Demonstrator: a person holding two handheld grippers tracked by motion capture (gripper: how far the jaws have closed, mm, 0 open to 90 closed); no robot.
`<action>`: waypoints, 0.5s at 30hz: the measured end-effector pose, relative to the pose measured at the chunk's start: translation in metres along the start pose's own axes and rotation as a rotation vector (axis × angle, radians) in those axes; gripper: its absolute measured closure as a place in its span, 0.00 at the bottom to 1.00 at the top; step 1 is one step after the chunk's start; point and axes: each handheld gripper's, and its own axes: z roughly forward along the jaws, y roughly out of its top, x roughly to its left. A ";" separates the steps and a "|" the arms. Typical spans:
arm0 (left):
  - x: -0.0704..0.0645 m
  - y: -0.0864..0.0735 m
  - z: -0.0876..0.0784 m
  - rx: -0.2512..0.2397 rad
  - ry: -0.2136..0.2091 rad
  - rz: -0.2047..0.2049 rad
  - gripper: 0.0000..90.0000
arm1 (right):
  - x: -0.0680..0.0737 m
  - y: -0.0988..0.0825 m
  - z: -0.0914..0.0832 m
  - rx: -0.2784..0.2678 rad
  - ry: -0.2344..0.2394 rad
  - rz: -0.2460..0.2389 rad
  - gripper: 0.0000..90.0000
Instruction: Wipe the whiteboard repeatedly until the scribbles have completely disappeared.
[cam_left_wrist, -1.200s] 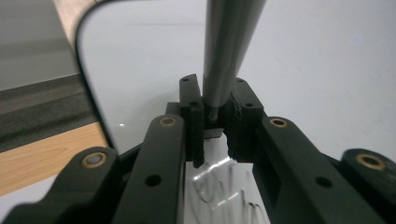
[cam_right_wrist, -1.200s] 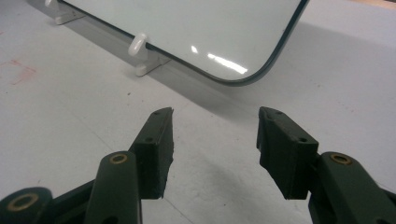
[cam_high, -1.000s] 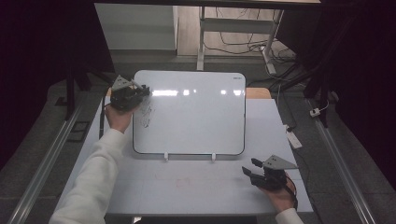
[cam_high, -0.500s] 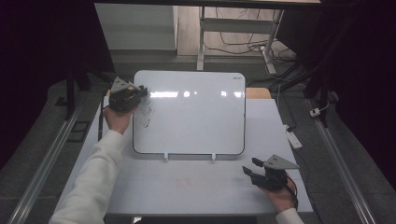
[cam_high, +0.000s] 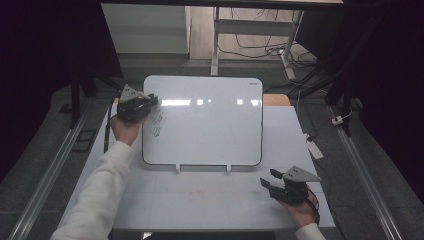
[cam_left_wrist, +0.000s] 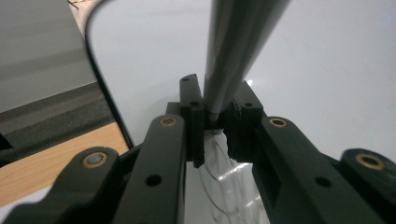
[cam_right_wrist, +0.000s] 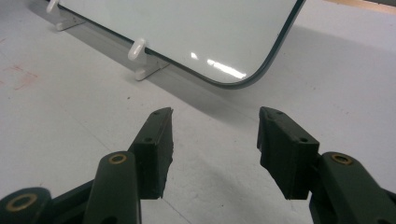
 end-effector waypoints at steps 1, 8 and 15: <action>-0.003 -0.002 0.000 0.000 -0.016 0.004 0.87 | 0.000 0.000 0.001 0.003 0.001 0.000 0.50; 0.006 0.001 -0.002 -0.023 0.020 -0.025 0.87 | 0.000 0.000 0.001 0.005 -0.006 -0.001 0.50; -0.003 -0.008 -0.002 -0.009 -0.019 -0.003 0.87 | 0.000 -0.001 0.002 0.009 -0.001 0.002 0.50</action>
